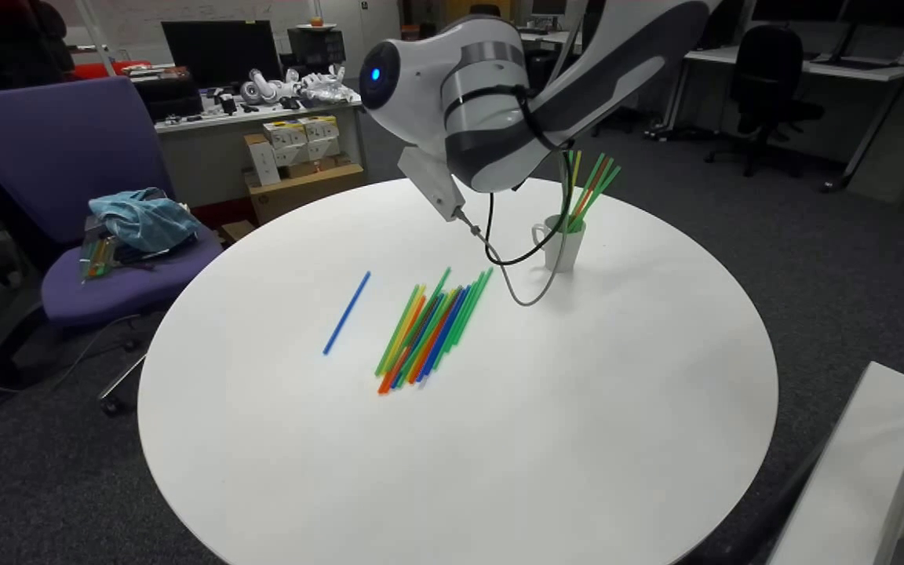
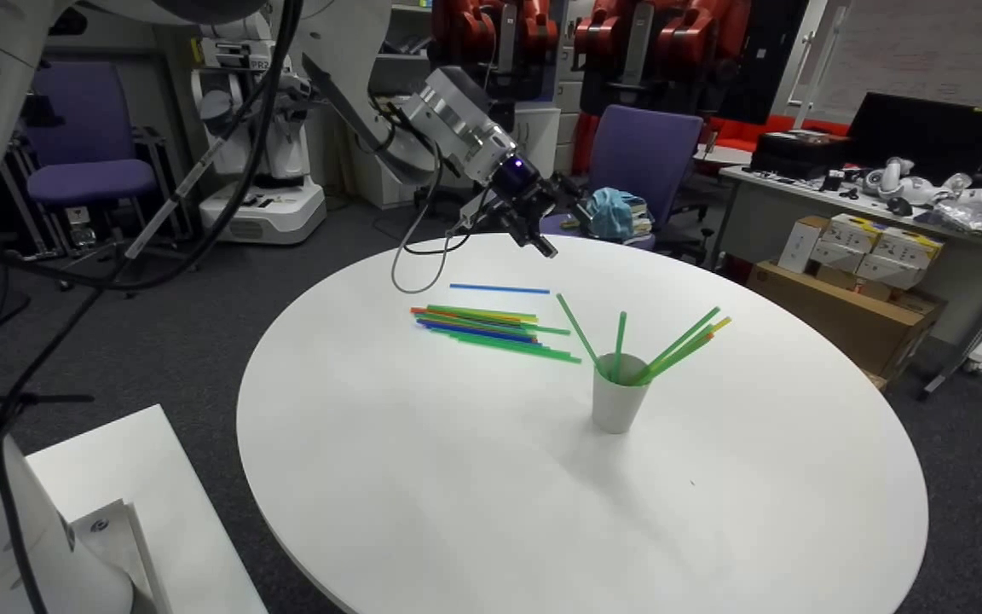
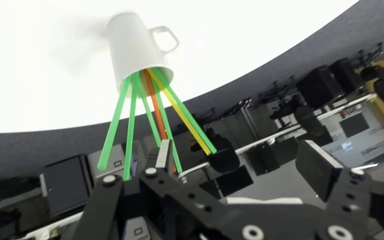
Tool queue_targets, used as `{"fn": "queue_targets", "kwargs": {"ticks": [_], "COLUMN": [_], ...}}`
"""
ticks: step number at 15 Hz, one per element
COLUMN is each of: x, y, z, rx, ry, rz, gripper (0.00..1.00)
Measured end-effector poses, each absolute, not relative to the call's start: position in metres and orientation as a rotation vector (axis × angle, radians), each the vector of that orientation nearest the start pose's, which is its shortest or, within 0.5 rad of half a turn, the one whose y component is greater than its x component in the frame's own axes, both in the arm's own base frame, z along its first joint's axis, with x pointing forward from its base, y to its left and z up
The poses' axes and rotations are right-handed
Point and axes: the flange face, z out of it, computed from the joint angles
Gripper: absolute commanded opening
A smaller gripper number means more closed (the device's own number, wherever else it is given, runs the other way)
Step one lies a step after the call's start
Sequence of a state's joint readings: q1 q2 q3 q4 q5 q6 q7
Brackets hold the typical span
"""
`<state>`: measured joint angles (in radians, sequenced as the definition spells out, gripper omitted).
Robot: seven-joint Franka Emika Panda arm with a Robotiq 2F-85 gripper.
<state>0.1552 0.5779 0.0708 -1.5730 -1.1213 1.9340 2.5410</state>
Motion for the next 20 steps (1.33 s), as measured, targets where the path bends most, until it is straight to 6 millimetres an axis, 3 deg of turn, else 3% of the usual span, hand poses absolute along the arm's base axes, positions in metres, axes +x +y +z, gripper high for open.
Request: {"fn": "queue_targets", "kwargs": {"ticks": [6, 11, 16, 18, 20], "x": [0.653, 0.650, 0.626, 0.612, 0.595], "y": [0.111, 0.089, 0.065, 0.074, 0.095], "z": [0.288, 0.268, 0.206, 0.178, 0.158], "rx": [-2.083, -2.035, -1.982, -1.996, -2.031], "ry": [2.069, 1.877, 1.795, 1.788, 1.799], "rz": [-1.232, -0.931, -0.586, -0.444, -0.293], "gripper": [1.00, 1.00, 1.00, 1.00, 1.00]}}
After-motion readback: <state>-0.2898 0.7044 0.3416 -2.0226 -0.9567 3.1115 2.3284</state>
